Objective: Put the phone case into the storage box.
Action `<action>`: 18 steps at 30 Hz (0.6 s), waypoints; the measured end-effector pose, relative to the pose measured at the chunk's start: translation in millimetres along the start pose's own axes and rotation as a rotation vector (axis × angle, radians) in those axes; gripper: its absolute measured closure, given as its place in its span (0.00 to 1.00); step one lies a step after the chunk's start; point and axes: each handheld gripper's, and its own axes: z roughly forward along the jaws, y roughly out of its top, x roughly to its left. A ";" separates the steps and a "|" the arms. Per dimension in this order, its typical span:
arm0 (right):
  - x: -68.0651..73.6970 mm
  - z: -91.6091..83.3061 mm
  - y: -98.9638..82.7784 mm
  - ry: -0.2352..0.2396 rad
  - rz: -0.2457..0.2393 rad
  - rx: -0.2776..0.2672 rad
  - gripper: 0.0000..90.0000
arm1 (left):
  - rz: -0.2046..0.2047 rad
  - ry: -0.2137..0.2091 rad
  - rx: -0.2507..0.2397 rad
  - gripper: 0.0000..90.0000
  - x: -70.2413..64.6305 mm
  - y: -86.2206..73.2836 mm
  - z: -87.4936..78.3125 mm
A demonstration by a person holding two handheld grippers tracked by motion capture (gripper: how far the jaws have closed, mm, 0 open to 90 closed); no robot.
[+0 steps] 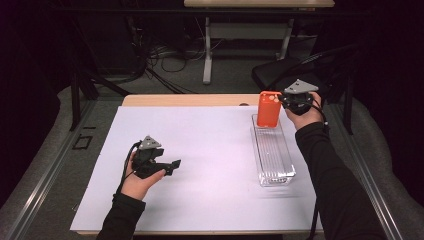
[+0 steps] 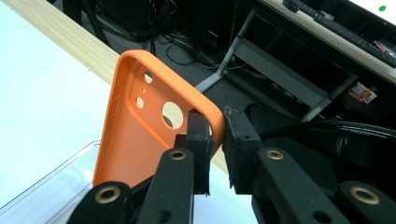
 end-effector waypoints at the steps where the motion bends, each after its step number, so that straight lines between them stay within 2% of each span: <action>1: 0.7 1.0 -0.6 0.001 -0.003 0.001 0.91 | -0.001 0.000 0.000 0.24 0.1 -0.1 0.1; 14: 16.5 16.6 -6.1 0.001 -0.049 -0.004 0.91 | -0.002 0.000 0.007 0.24 -0.4 -1.4 1.3; 18: 19.0 18.8 -9.7 -0.003 -0.051 -0.007 0.91 | 0.001 0.000 0.008 0.24 -0.6 -1.8 1.7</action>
